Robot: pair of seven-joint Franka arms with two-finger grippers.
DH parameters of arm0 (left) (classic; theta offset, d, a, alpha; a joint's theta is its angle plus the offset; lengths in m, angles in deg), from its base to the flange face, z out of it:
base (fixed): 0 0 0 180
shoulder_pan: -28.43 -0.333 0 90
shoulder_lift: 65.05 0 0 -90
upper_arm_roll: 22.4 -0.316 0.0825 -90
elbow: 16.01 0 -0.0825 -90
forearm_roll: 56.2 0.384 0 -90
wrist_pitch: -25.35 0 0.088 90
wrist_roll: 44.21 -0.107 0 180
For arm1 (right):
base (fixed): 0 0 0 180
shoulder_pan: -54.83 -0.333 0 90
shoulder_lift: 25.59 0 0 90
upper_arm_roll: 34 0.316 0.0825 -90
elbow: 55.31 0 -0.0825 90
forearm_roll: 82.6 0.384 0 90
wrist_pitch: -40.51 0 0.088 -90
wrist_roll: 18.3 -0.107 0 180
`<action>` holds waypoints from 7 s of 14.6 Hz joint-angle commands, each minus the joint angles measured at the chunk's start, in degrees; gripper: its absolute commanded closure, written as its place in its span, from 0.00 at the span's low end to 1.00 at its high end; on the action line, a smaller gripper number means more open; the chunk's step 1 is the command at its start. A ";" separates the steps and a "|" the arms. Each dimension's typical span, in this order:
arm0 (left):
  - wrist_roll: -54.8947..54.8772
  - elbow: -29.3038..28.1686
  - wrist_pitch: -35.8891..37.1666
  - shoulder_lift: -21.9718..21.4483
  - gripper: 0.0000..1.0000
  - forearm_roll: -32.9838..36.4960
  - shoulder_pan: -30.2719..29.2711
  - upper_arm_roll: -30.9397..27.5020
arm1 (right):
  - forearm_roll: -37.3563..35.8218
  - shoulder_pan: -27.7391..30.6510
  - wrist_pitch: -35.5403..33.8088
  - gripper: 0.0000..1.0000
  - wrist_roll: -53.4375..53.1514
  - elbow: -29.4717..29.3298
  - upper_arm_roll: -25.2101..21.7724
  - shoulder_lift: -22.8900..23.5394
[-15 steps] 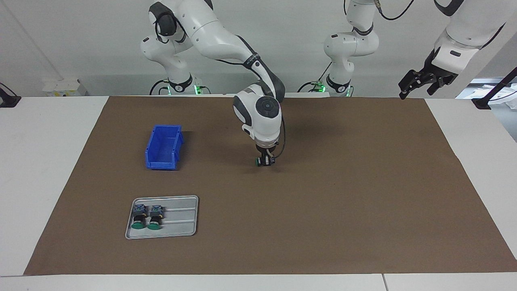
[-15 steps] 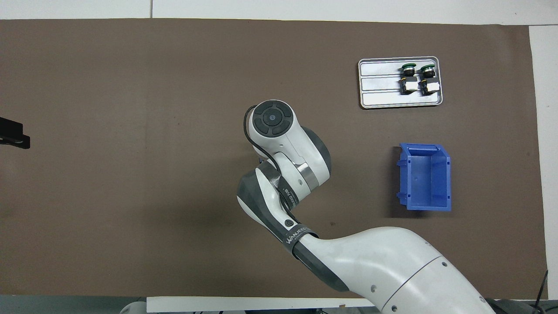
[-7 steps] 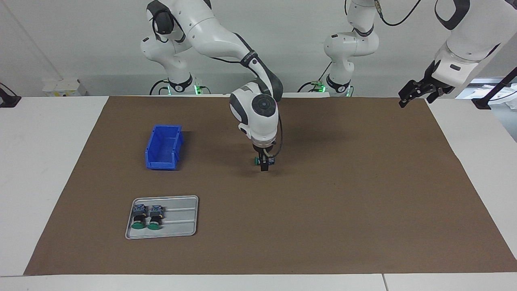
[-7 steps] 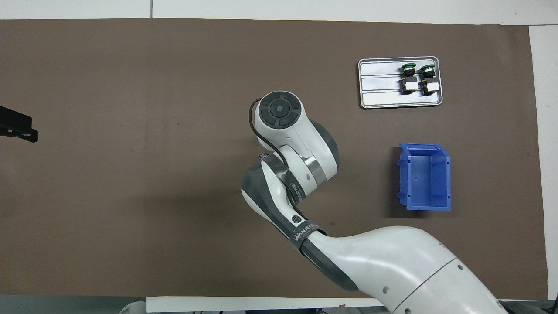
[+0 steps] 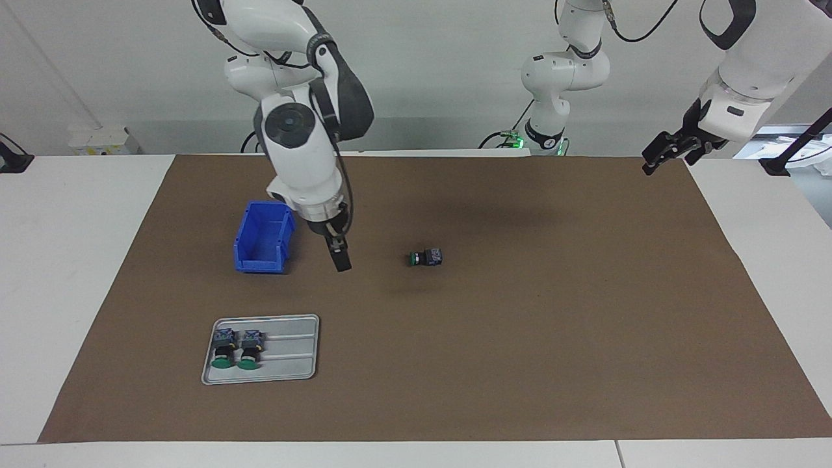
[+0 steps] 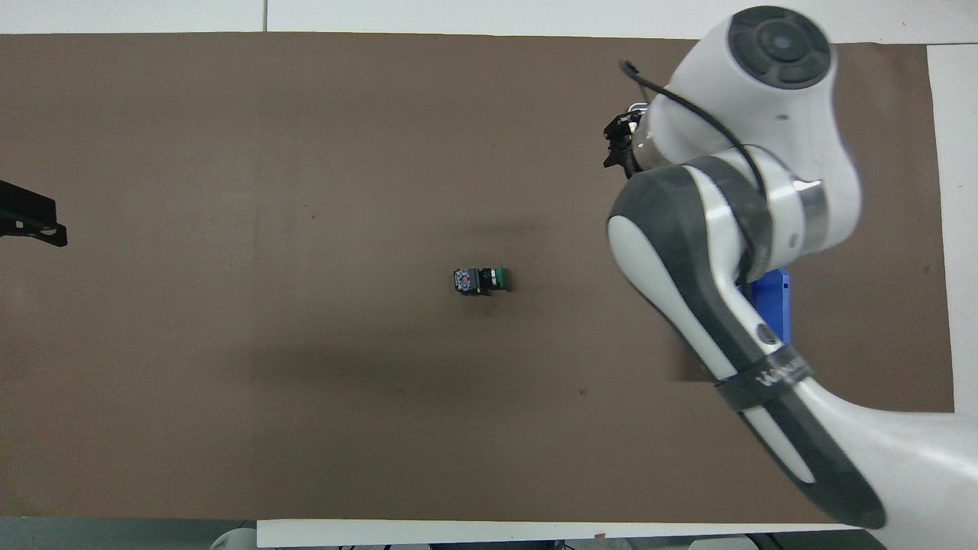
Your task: Place and press button with both arms
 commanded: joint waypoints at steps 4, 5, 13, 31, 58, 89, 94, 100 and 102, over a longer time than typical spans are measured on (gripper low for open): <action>20.13 -8.42 -3.13 -4.42 0.00 -0.54 3.34 0.32 | 0.26 10.61 -11.08 0.02 32.91 1.39 0.48 -8.73; 22.34 -9.84 -2.88 -5.30 0.00 -0.54 3.87 0.32 | -0.09 12.72 -12.75 0.02 37.67 1.30 0.39 -10.23; 55.34 -16.97 -9.10 -5.84 0.00 -3.08 11.51 0.41 | -5.19 19.15 -21.21 0.01 70.75 0.33 0.65 -14.90; 107.60 -14.25 -38.19 16.91 0.00 -4.59 36.74 0.24 | -6.34 19.86 -18.74 0.01 87.37 2.80 -0.14 -15.16; 117.90 -9.94 -49.29 29.94 0.36 -3.88 42.81 0.06 | -6.25 19.33 -18.74 0.01 87.02 3.06 0.04 -16.48; 82.02 -24.00 -60.71 16.32 0.83 -41.53 30.68 -0.12 | -6.25 19.33 -18.74 0.01 87.02 3.06 0.04 -16.48; 59.04 -26.73 -51.86 13.94 0.87 -54.15 27.53 -0.29 | -6.25 19.33 -18.74 0.01 87.02 3.06 0.04 -16.48; 44.62 -29.00 -42.61 12.54 0.91 -60.21 20.94 -0.29 | -6.25 19.33 -18.74 0.01 87.02 3.06 0.13 -16.48; 41.18 -29.27 -40.33 12.80 0.92 -64.07 19.35 -0.29 | -6.25 19.33 -18.74 0.01 87.02 3.06 0.04 -16.48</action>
